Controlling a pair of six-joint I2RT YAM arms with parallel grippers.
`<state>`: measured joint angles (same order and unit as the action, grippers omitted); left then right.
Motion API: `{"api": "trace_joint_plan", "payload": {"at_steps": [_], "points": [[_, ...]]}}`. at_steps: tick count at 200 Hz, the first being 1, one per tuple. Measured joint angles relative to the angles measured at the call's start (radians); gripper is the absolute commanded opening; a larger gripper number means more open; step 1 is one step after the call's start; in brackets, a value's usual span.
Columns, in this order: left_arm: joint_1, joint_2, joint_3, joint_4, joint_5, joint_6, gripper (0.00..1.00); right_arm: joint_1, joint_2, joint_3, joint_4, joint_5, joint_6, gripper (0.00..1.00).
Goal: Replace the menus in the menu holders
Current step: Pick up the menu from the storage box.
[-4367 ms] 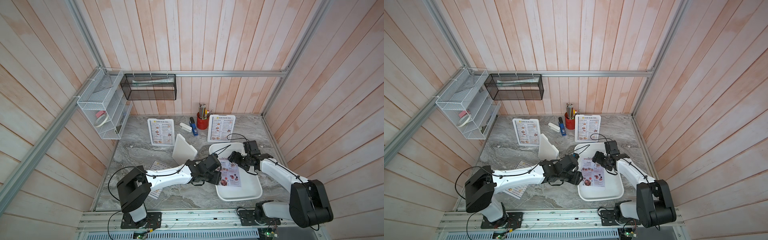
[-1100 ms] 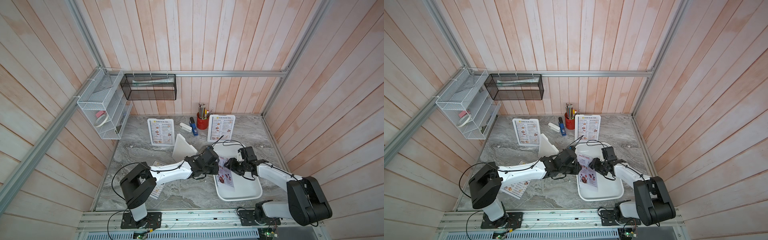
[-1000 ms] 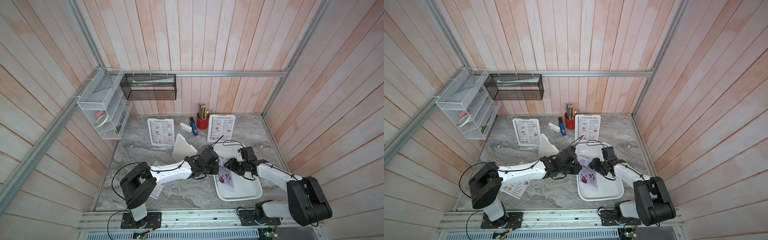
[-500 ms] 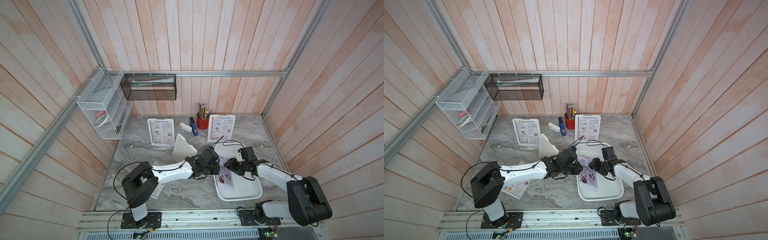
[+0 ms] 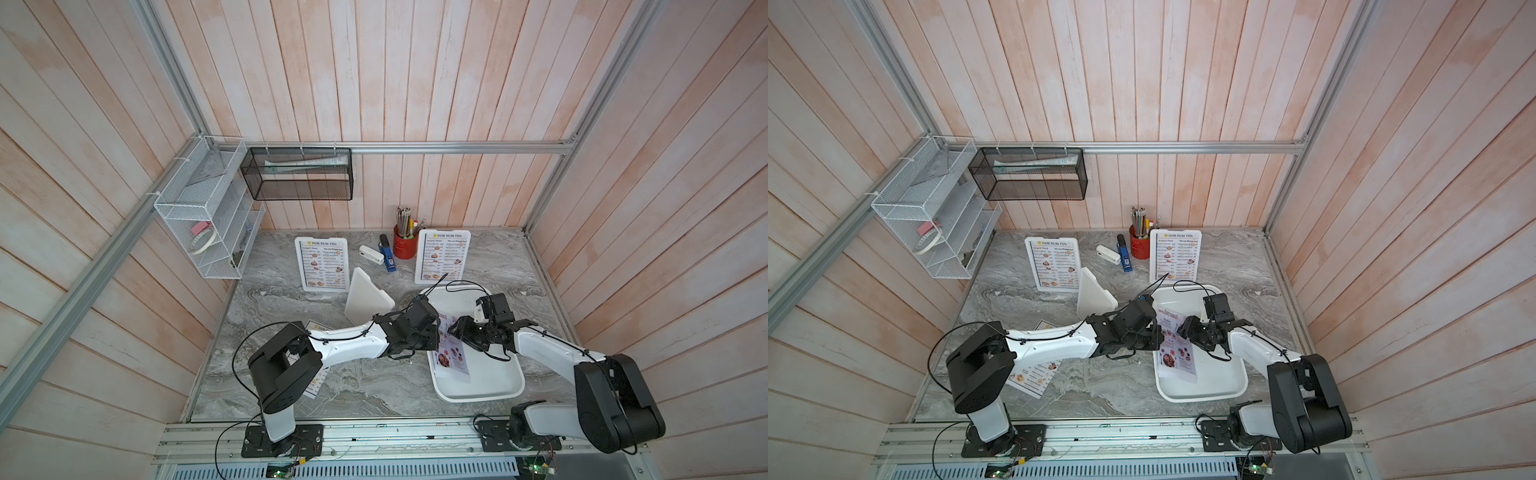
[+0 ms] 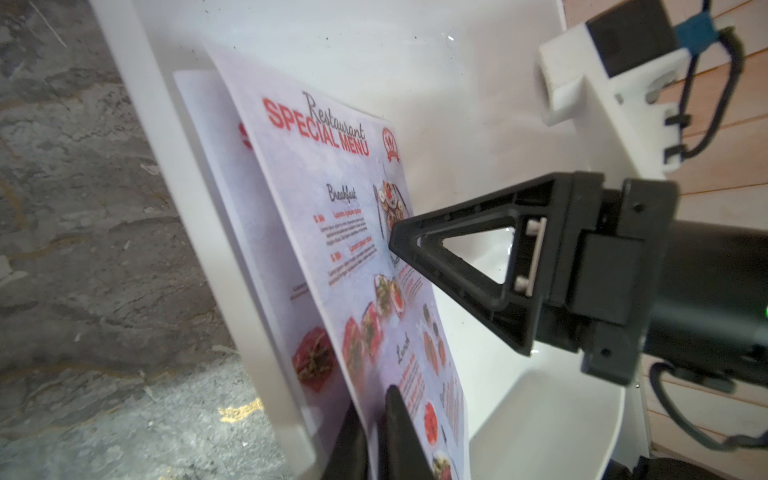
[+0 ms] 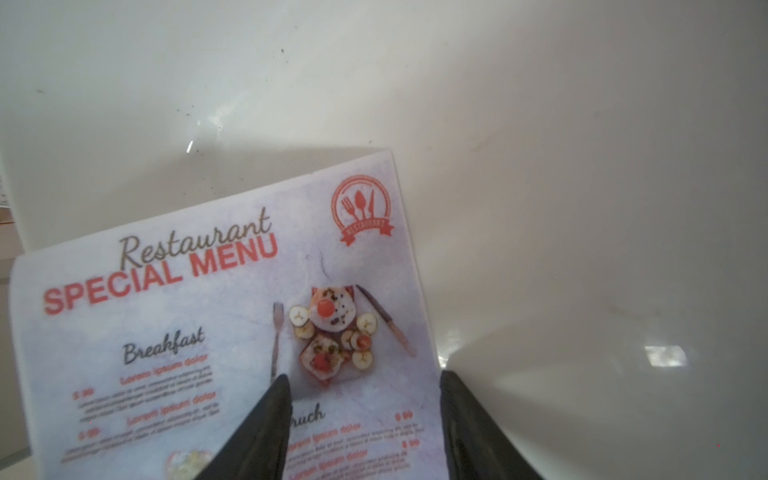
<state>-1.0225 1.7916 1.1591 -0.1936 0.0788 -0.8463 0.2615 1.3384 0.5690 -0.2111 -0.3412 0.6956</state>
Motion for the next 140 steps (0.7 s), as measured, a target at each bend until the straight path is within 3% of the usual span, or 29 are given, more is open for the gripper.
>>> {"api": "trace_joint_plan", "payload": {"at_steps": [41, 79, 140], "points": [[0.000, 0.000, 0.000, 0.000, 0.004, 0.002, 0.00, -0.006, -0.027, 0.017, -0.057, 0.001, -0.016, 0.66], [0.000, -0.002, 0.018, -0.014, 0.007, 0.020, 0.00, -0.045, -0.090, 0.104, -0.140, 0.006, -0.069, 0.72], [0.000, -0.072, 0.173, -0.113, -0.015, 0.139, 0.00, -0.091, -0.267, 0.160, -0.149, -0.076, -0.220, 0.73]]}}
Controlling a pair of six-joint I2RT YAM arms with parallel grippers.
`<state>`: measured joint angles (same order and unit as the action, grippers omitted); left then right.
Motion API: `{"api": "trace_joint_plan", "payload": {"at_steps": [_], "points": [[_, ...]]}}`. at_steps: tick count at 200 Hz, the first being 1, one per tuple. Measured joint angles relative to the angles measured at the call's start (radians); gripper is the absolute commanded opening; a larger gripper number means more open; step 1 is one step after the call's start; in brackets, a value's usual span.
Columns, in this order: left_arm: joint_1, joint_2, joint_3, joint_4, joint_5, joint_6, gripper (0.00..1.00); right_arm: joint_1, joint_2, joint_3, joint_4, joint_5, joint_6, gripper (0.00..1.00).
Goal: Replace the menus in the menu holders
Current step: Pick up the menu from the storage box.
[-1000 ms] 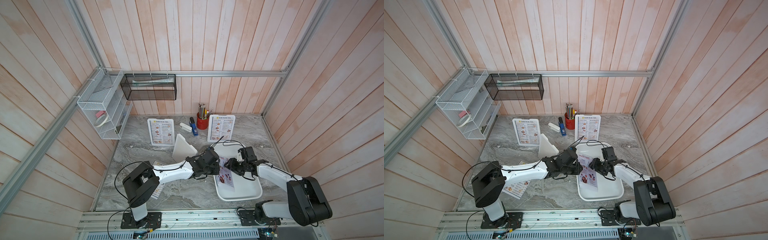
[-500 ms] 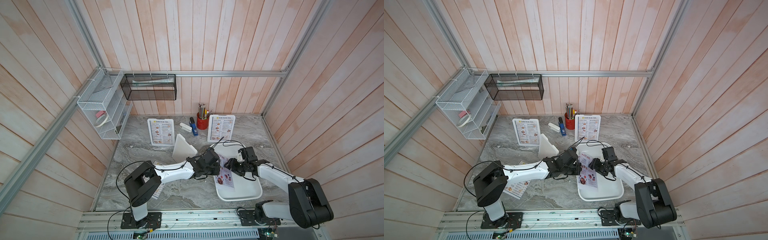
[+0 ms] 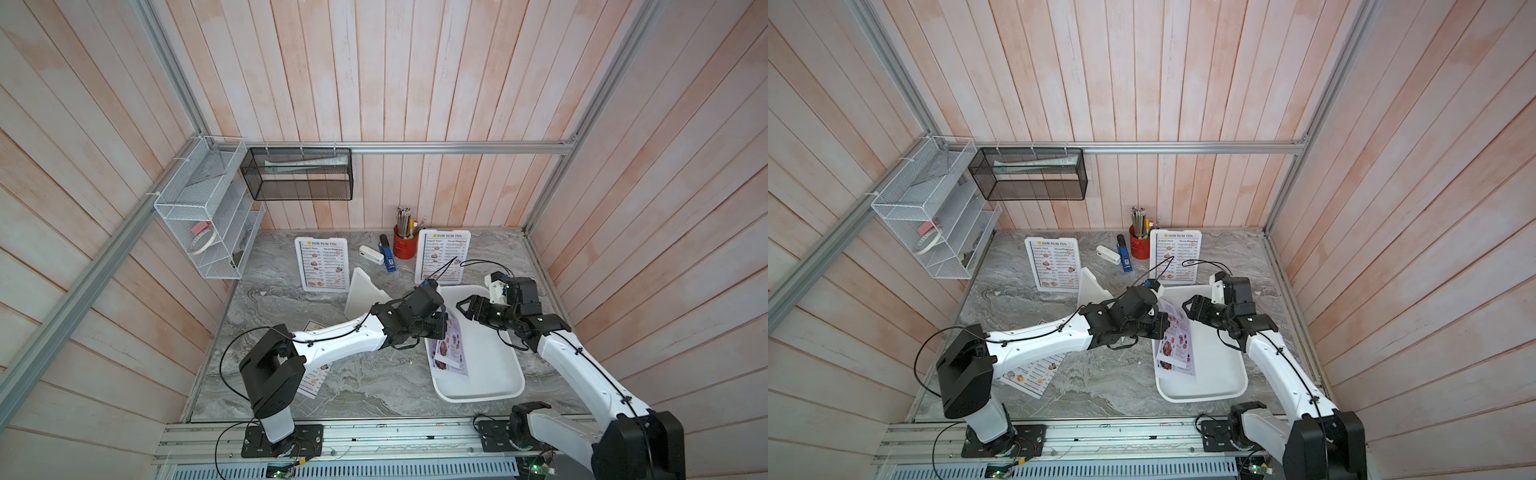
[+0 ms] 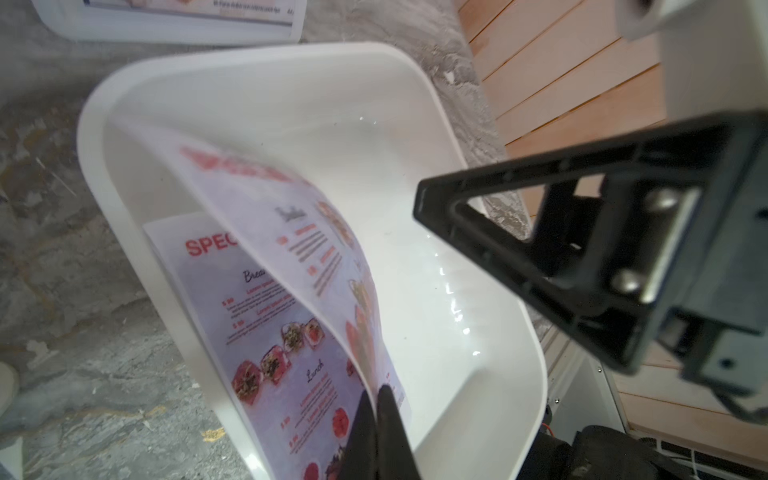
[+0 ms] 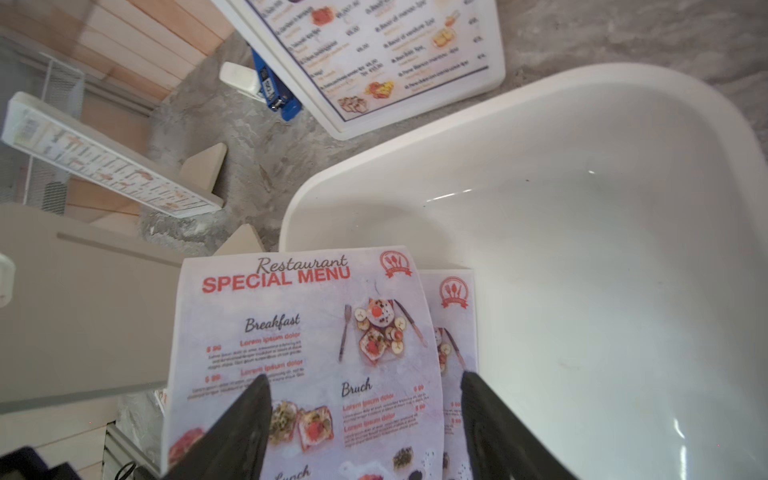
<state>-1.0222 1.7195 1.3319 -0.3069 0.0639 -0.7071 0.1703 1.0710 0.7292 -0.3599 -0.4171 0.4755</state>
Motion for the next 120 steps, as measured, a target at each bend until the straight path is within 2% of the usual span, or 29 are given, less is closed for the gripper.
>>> {"api": "trace_joint_plan", "payload": {"at_steps": [61, 120], "points": [[0.033, -0.092, 0.177, -0.135, -0.031, 0.158, 0.00, -0.070, -0.146, 0.014, 0.041, -0.203, -0.141, 0.76], [0.150, -0.217, 0.223, -0.195, 0.019, 0.287, 0.00, -0.093, -0.197, -0.042, 0.250, -0.536, -0.146, 0.78]]}}
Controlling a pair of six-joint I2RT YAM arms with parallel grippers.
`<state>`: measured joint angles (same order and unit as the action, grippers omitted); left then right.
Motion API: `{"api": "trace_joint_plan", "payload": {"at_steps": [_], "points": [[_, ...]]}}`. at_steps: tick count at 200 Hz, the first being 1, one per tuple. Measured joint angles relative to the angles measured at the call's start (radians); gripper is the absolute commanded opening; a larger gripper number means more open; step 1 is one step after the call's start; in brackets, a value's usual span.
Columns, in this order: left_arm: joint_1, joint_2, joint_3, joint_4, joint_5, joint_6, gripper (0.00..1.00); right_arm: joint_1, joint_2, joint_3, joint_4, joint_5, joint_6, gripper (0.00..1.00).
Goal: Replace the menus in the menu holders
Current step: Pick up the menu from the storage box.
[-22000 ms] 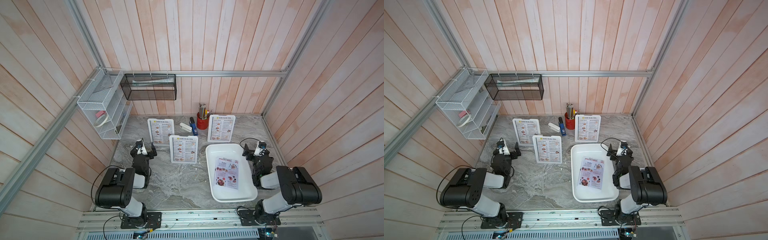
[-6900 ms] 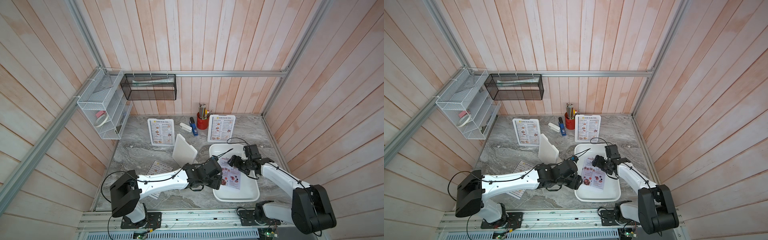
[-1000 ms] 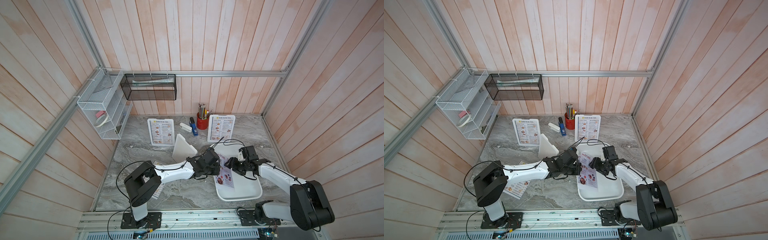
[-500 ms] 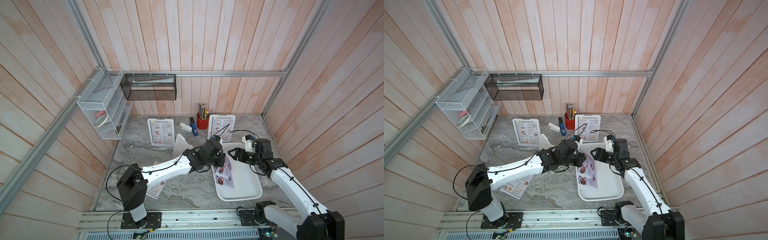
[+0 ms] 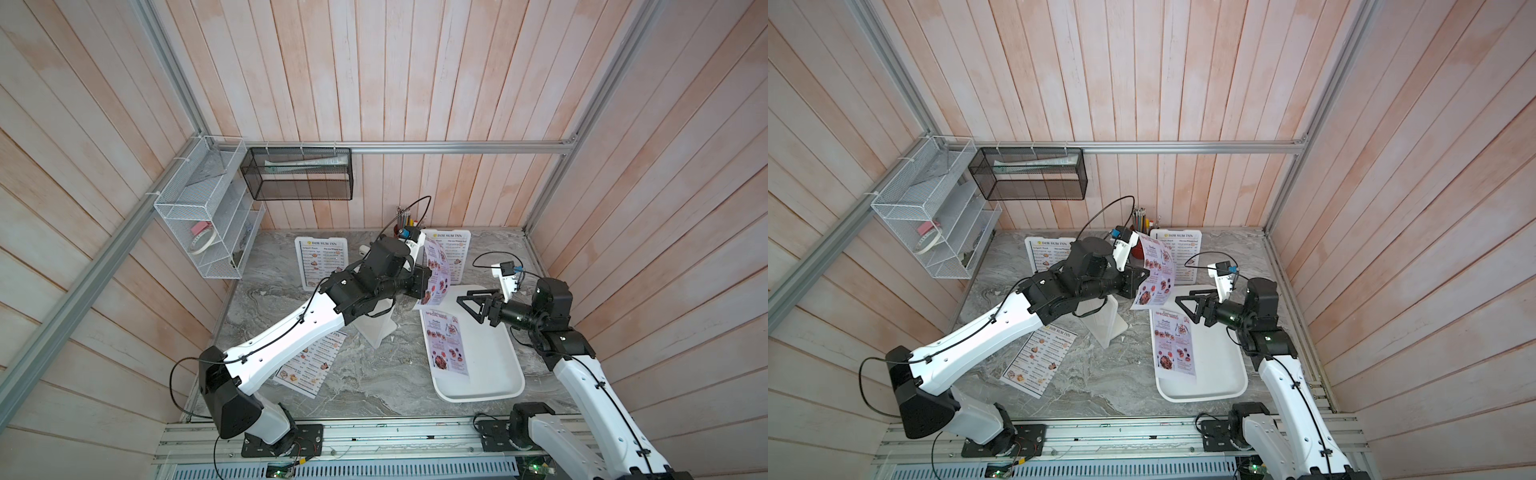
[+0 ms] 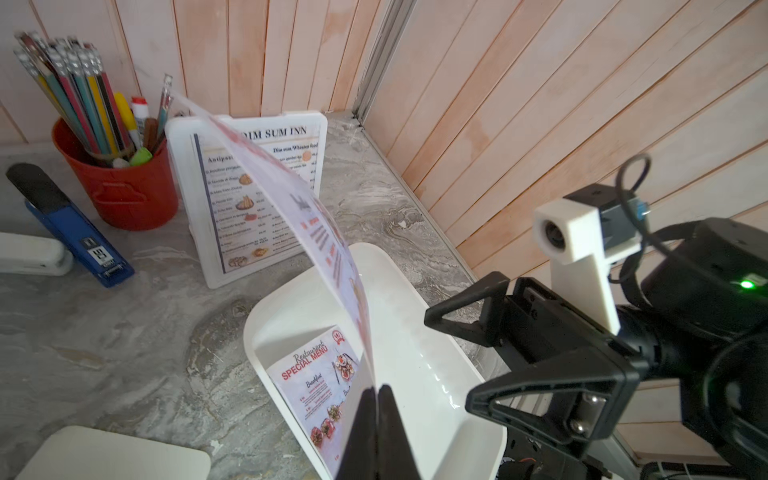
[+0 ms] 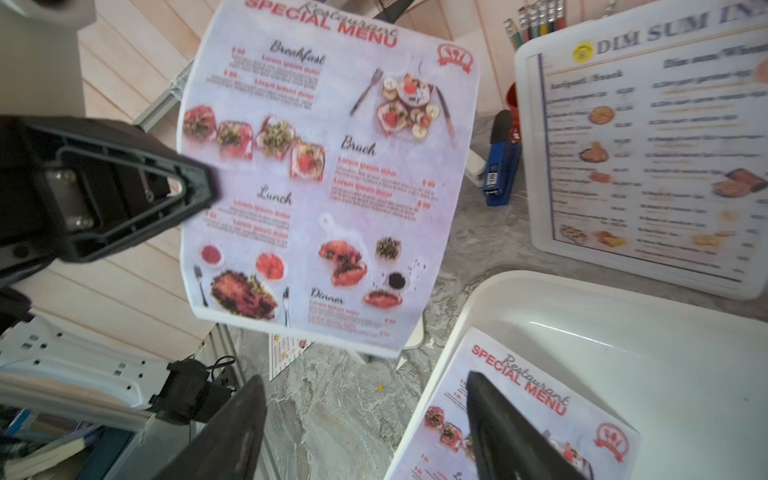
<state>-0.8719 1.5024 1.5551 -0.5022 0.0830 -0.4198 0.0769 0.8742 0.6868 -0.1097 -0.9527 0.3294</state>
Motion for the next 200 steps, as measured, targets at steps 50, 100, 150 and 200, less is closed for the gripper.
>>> {"api": "trace_joint_plan", "payload": {"at_steps": [50, 100, 150, 200], "points": [[0.000, -0.071, 0.006, -0.031, 0.089, 0.095, 0.00, 0.005, 0.076, -0.021, 0.202, -0.230, 0.027, 0.83], [0.000, -0.102, 0.006, -0.053, 0.121, 0.148, 0.00, 0.056, 0.124, -0.032, 0.434, -0.333, 0.117, 0.85], [0.000, -0.111, 0.006, -0.060, 0.130, 0.166, 0.00, 0.109, 0.203, -0.032, 0.515, -0.346, 0.164, 0.85], [0.000, -0.135, 0.006, -0.079, 0.138, 0.174, 0.00, 0.105, 0.238, -0.014, 0.470, -0.343, 0.109, 0.85]]}}
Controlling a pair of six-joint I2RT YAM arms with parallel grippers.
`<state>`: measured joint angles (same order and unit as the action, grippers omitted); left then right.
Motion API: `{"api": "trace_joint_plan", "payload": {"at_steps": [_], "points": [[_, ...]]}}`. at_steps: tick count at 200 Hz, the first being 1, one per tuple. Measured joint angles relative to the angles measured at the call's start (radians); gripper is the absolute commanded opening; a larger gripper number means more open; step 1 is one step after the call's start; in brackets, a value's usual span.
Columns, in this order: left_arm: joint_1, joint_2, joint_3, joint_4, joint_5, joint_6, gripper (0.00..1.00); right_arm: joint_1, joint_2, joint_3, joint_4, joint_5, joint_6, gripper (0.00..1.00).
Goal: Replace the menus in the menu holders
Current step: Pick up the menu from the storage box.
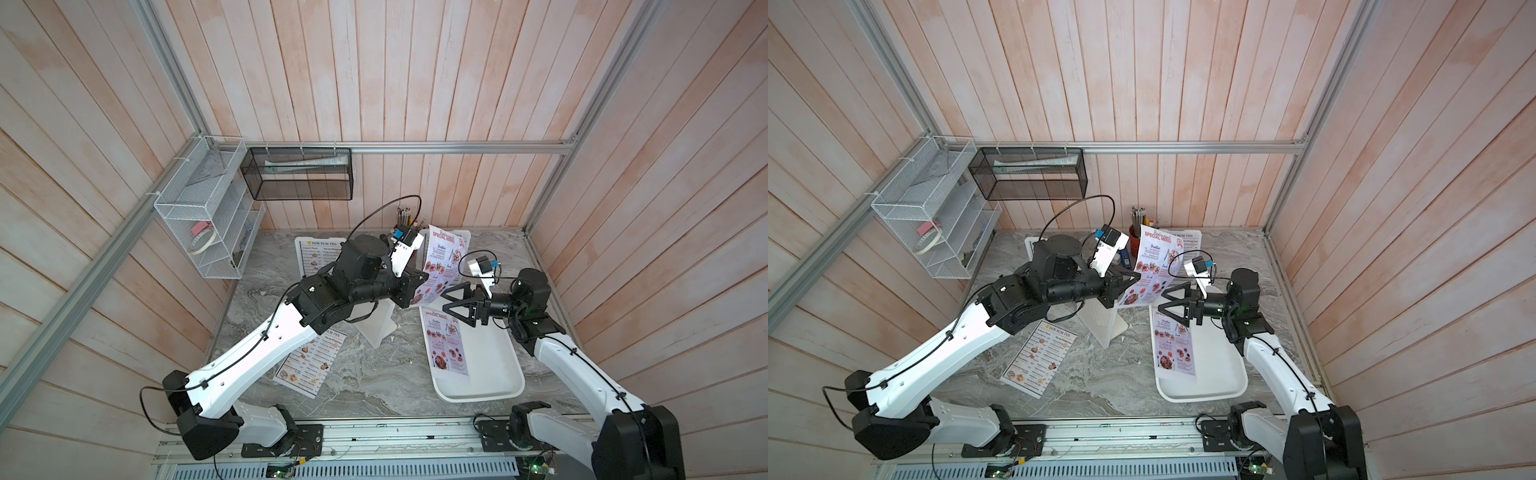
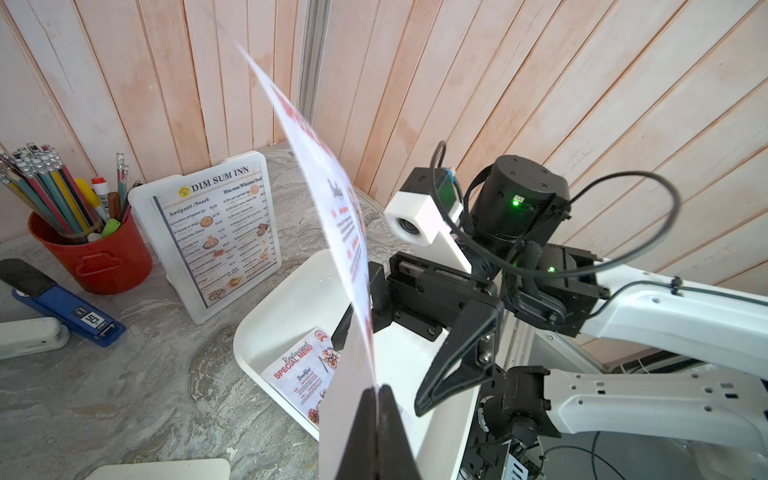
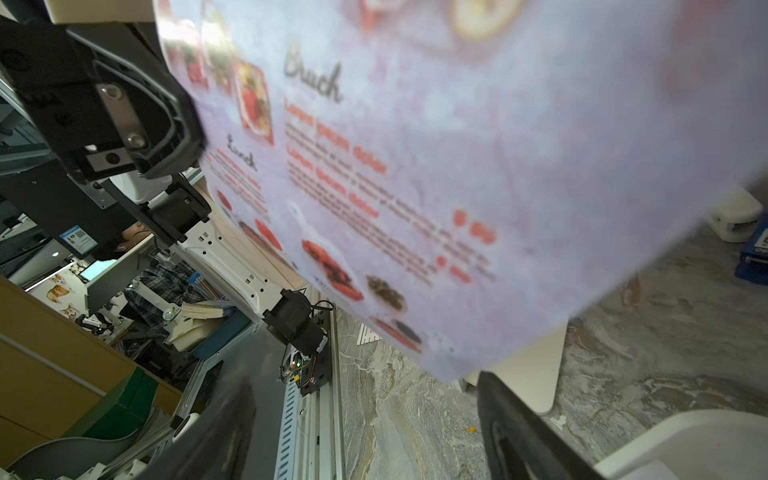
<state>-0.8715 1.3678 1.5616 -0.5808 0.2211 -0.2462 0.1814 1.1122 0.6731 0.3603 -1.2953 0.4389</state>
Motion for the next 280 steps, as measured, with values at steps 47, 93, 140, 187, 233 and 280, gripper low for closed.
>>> {"api": "trace_joint_plan", "payload": {"at_steps": [47, 93, 140, 187, 233, 280], "points": [[0.000, -0.004, 0.000, -0.011, 0.024, 0.000, 0.00, -0.006, 0.039, 0.079, -0.002, -0.006, -0.021, 0.85], [0.000, -0.004, 0.000, -0.011, 0.041, -0.001, 0.00, -0.022, 0.100, 0.095, 0.093, -0.039, 0.022, 0.84], [0.000, -0.004, 0.000, -0.011, 0.032, -0.004, 0.00, -0.035, 0.107, 0.095, 0.191, -0.064, 0.093, 0.82], [0.006, -0.004, -0.005, -0.011, 0.027, -0.013, 0.00, -0.059, 0.053, 0.090, 0.232, -0.068, 0.130, 0.81], [0.021, -0.005, -0.011, -0.010, 0.027, -0.027, 0.00, -0.070, 0.000, 0.057, 0.245, -0.069, 0.142, 0.80], [0.037, -0.011, -0.022, -0.010, 0.027, -0.034, 0.00, -0.086, -0.023, 0.033, 0.253, -0.068, 0.161, 0.77]]}}
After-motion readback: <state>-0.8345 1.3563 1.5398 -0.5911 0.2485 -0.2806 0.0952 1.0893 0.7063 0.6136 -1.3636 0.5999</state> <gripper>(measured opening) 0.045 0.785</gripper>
